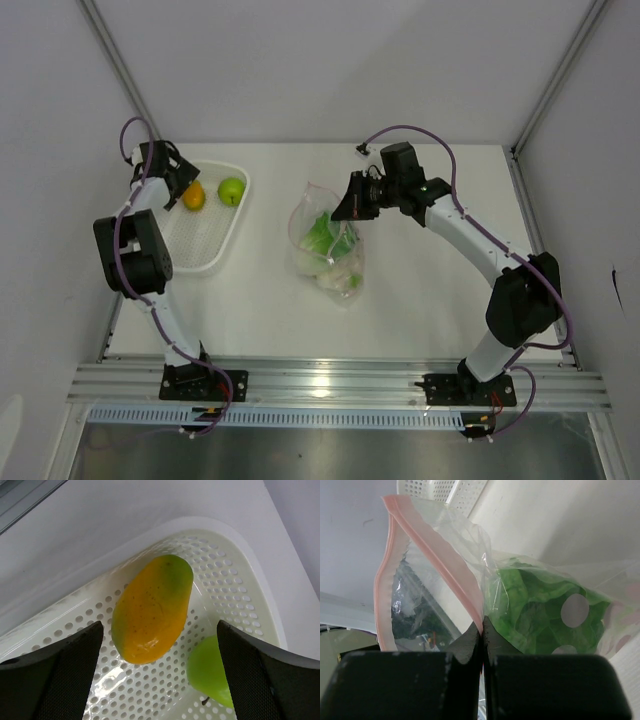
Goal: Place the food in the zip-top bag and seal the zipper
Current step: Pick up the fake fruit from the bin.
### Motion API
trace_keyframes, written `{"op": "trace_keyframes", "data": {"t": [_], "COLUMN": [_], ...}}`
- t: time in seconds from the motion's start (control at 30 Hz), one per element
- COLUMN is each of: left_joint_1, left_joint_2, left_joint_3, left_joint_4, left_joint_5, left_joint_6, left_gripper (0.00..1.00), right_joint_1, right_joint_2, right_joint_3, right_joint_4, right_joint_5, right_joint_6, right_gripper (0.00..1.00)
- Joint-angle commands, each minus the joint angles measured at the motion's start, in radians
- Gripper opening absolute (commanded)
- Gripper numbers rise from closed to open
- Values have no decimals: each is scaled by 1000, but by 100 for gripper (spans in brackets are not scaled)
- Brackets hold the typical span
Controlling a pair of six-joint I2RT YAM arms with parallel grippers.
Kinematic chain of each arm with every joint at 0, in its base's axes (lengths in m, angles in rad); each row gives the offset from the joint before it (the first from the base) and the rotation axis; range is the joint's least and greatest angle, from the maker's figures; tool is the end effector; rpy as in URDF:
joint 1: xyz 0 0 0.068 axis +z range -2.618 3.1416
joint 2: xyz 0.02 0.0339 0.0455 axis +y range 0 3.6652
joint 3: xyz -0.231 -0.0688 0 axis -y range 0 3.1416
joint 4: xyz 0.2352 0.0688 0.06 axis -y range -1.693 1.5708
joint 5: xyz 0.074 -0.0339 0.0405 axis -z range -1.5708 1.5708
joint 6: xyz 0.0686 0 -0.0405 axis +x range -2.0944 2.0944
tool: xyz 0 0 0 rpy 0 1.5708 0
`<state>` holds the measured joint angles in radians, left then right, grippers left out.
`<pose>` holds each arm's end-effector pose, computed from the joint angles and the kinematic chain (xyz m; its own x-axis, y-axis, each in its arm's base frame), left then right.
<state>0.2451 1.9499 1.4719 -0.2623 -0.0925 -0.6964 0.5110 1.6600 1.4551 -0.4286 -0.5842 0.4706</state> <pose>0.4321 0.1146 0.1772 -0.3046 -0.7346 -0.6063 -0.6558 0.6234 -0.4258 0.3207 0.2232 0.2768 -0.8210 -0.0267 -0.5703 -0.4751 0.5860 0.6564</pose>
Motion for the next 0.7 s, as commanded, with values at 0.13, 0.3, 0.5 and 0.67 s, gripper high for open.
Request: {"op": "trace_keyframes", "data": {"t": [0.13,0.3,0.5,0.67], "left_joint_1": [-13,-38,-59,-61], "left_joint_2": [63,104,119,176], "left_joint_3": [61,157,177,251], "left_joint_4": [-115,-215,-222,-279], "left_joint_5": [-78,-99,-118,-104], "left_joint_6": [17,55,83,83], "left_gripper": [93,91,91,91], "right_joint_1": [-2,-3,-3,-5], "right_joint_2": [4,-3,-11,-20], "right_joint_3": [47,42,37,33], "right_joint_4": [16,10,10,7], "right_joint_5": [4,4,4,11], "right_joint_6": [-6,-9,-7,-12], "right_gripper": [1,1,1,1]}}
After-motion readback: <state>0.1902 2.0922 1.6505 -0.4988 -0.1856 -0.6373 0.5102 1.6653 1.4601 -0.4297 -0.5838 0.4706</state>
